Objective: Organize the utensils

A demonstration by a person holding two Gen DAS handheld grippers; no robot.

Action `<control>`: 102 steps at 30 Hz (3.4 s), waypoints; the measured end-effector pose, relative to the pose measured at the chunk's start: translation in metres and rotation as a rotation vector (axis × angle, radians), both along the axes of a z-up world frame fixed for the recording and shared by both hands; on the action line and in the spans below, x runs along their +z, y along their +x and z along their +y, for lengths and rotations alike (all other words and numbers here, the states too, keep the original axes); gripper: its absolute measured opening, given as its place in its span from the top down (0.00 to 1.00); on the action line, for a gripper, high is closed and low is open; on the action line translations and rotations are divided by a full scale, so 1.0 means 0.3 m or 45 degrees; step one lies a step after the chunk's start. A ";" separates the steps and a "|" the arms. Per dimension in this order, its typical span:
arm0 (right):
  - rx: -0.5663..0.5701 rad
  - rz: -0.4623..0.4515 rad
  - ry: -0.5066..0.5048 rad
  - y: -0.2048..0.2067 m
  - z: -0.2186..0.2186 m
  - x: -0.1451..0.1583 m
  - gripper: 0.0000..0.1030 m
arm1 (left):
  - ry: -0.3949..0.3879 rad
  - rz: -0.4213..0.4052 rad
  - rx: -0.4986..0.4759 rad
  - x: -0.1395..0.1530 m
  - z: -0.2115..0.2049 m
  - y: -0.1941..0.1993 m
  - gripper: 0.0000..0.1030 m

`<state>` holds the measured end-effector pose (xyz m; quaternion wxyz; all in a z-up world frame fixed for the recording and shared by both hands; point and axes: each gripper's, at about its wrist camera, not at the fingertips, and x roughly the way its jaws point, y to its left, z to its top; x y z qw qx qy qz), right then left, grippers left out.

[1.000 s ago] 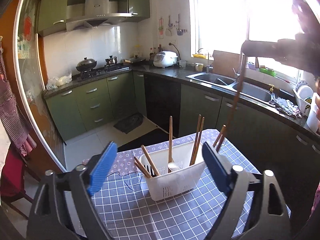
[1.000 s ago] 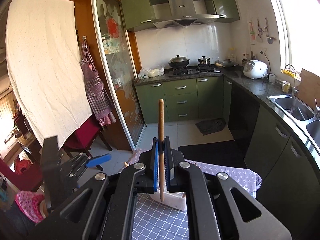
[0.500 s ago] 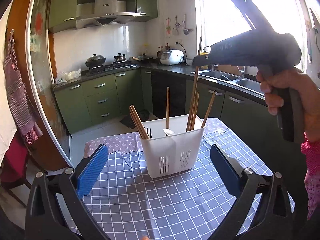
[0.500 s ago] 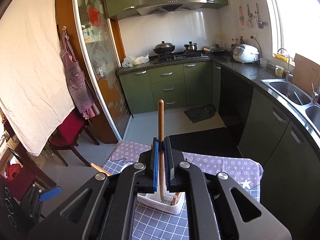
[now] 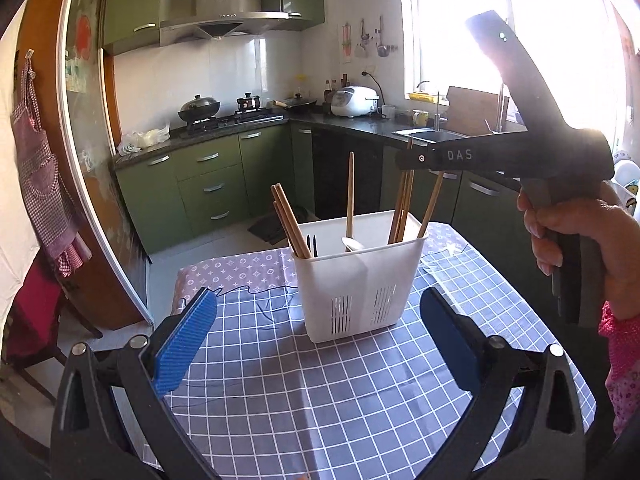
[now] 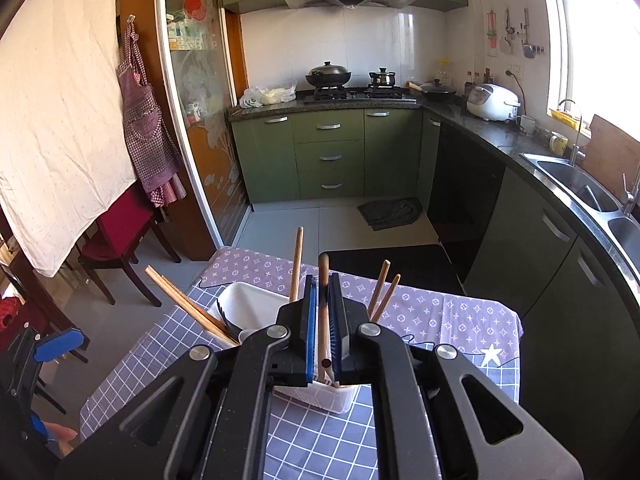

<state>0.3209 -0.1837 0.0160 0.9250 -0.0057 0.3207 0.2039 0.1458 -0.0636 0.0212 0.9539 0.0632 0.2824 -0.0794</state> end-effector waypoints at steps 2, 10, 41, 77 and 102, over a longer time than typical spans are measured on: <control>0.000 -0.018 0.007 -0.019 0.002 0.008 0.87 | 0.000 -0.002 0.002 0.002 0.003 -0.004 0.06; 0.003 -0.169 0.044 -0.262 -0.044 0.106 0.69 | -0.017 0.001 0.025 -0.009 0.016 -0.038 0.06; -0.304 -0.346 0.105 -1.165 -0.184 -0.133 0.04 | -0.066 -0.033 0.223 -0.095 0.172 -0.491 0.06; -0.247 -0.317 0.124 -1.088 -0.158 -0.102 0.04 | -0.080 -0.045 0.253 -0.089 0.193 -0.539 0.06; -0.230 -0.306 0.123 -1.085 -0.149 -0.102 0.04 | -0.066 -0.054 0.266 -0.086 0.198 -0.542 0.06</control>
